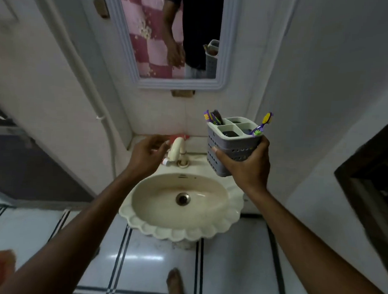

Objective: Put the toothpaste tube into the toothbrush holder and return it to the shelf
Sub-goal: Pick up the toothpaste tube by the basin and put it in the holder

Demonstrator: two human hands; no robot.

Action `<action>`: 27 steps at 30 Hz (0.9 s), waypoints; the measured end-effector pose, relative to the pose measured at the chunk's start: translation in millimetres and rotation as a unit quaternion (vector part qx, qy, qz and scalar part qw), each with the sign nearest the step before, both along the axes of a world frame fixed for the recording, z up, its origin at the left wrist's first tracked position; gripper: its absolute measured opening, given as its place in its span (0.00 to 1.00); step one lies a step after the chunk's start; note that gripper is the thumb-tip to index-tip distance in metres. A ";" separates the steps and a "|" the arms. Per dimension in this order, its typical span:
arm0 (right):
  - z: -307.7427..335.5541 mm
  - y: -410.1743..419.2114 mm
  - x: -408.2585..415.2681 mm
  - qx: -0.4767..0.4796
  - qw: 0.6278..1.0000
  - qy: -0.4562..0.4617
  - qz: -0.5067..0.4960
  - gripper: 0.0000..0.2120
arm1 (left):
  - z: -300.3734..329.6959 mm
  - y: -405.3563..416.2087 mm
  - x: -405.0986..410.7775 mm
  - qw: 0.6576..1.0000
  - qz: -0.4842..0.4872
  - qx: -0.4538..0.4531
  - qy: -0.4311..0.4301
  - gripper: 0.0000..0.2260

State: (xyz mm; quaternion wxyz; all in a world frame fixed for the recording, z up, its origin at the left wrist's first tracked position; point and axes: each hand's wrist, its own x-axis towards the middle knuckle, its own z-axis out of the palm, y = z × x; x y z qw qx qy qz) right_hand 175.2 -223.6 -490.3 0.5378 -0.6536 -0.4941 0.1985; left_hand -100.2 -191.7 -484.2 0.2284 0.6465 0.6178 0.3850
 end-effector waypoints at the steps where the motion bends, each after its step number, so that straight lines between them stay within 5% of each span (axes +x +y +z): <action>1: -8.9 1.2 -2.0 -0.015 1.000 -0.001 0.002 0.57 | -12.6 3.1 -7.0 1.000 0.002 -0.010 0.001 0.08; 7: -72.7 33.9 -29.8 -0.098 0.995 -0.021 -0.005 0.58 | -88.7 49.0 -57.8 0.996 -0.020 -0.083 0.023 0.08; 11: -109.8 54.9 -45.6 -0.130 0.991 0.005 -0.017 0.57 | -125.3 87.1 -77.6 0.982 -0.075 -0.101 0.140 0.11; 16: -149.2 74.7 -58.3 -0.153 0.987 0.026 -0.042 0.57 | -164.8 136.3 -88.9 0.922 -0.166 -0.102 0.336 0.16; 21: -169.5 93.5 -69.8 -0.160 0.985 0.050 -0.039 0.58 | -184.4 174.3 -91.5 0.826 -0.231 -0.085 0.508 0.24; 27: -184.1 120.1 -78.6 -0.153 0.987 0.037 -0.020 0.60 | -192.1 185.8 -92.8 0.766 -0.225 -0.014 0.602 0.20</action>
